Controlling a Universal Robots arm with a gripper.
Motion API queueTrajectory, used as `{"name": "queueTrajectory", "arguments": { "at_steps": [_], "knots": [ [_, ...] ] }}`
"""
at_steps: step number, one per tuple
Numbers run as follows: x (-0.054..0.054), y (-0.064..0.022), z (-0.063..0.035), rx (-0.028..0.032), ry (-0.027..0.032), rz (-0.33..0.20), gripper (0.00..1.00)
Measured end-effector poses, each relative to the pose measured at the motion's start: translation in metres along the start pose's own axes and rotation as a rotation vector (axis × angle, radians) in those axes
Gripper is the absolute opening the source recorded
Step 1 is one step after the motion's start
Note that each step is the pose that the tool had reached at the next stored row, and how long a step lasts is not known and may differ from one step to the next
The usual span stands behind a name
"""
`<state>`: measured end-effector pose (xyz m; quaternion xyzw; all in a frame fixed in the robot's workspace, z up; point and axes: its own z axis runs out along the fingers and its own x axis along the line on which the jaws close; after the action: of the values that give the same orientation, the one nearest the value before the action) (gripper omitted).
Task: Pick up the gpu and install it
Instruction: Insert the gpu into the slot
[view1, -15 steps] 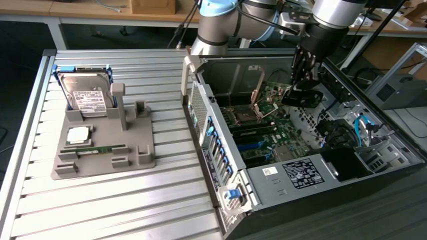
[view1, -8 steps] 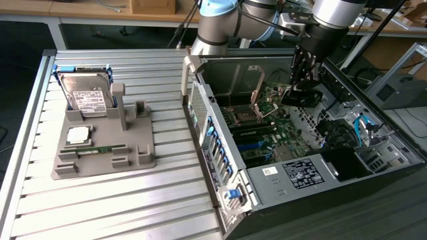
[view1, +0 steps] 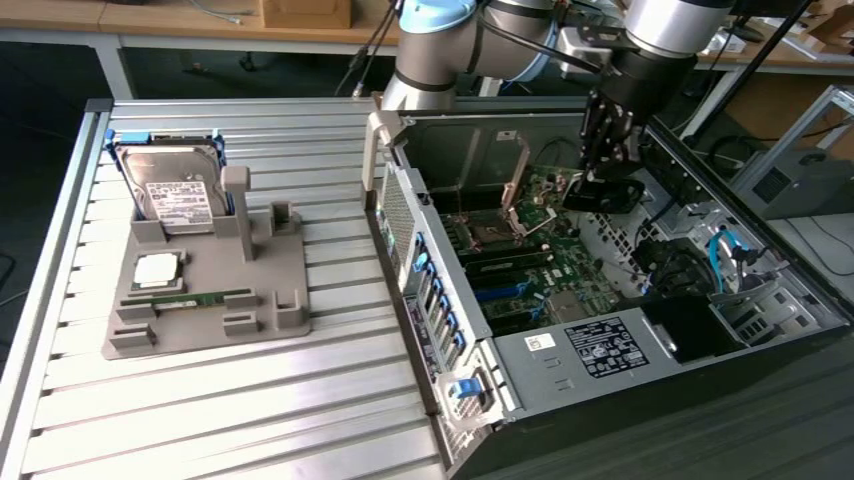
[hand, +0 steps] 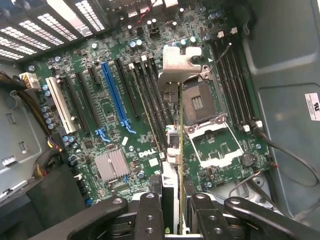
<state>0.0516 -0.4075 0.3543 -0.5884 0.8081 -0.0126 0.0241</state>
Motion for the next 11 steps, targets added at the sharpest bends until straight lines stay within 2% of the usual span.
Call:
{"name": "queueTrajectory", "arguments": {
  "at_steps": [11],
  "knots": [
    [0.0, 0.0, 0.0005, -0.0015, -0.003, -0.063, 0.27]
  ]
}}
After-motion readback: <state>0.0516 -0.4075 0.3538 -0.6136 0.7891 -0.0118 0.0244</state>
